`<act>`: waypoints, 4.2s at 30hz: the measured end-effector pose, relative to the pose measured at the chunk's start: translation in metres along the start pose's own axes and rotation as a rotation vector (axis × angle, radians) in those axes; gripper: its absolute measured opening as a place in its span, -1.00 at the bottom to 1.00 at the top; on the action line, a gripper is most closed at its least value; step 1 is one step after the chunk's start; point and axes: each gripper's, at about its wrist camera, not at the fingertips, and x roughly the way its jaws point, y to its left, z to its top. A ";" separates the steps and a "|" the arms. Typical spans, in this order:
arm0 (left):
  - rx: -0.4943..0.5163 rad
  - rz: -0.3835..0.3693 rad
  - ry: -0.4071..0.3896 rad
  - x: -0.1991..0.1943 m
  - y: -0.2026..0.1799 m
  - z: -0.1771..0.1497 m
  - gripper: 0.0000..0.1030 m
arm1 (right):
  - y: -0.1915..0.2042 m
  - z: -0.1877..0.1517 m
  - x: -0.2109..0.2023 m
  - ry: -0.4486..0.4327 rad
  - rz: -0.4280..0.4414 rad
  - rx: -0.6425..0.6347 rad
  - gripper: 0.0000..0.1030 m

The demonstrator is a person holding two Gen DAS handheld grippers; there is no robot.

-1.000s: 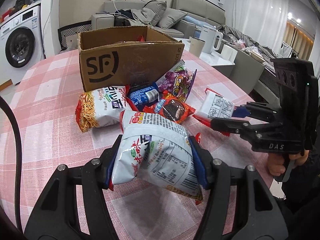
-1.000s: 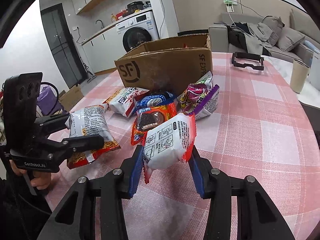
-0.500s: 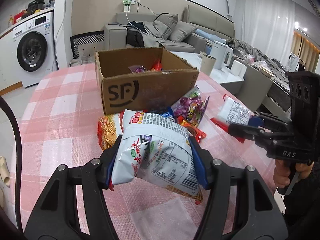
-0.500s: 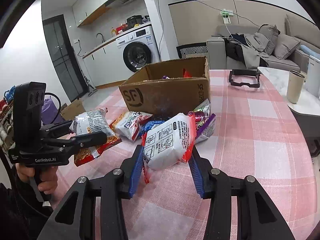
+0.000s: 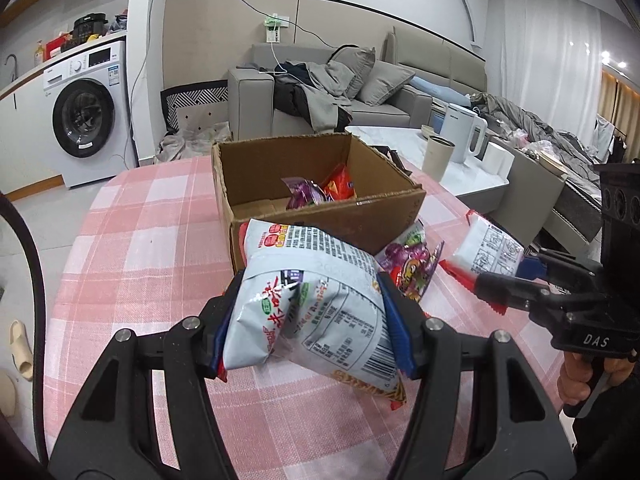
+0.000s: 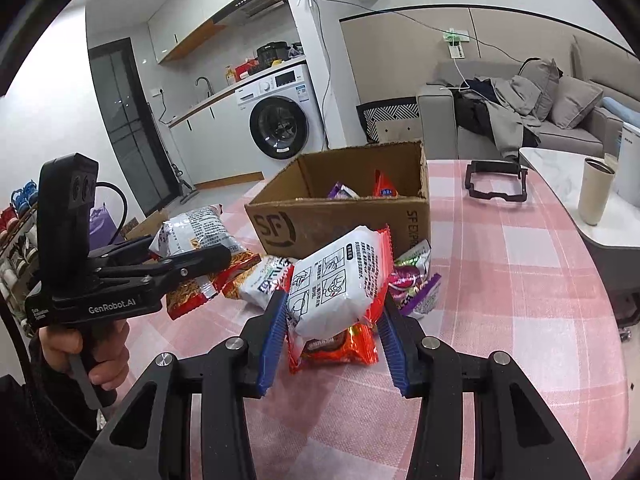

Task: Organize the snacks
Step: 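Carry both packs over the SF box and lower them inside, then open both grippers to drop the packs into the box, then withdraw both open grippers toward the remaining snacks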

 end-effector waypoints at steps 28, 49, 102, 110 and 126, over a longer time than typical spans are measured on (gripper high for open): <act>0.029 0.070 -0.052 0.020 -0.005 0.063 0.15 | 0.001 0.057 0.004 -0.058 0.028 -0.012 -0.13; -0.014 0.077 -0.053 0.064 0.017 0.086 0.15 | 0.000 0.087 0.032 -0.056 -0.018 -0.013 -0.13; -0.061 0.069 -0.029 0.142 0.049 0.085 0.26 | -0.018 0.103 0.112 0.038 -0.111 -0.061 0.15; -0.016 0.032 -0.029 0.131 0.039 0.082 0.85 | -0.027 0.090 0.080 -0.006 -0.158 -0.045 0.75; 0.002 0.135 -0.040 0.068 0.031 0.039 0.98 | -0.039 0.041 0.059 0.022 -0.153 0.043 0.99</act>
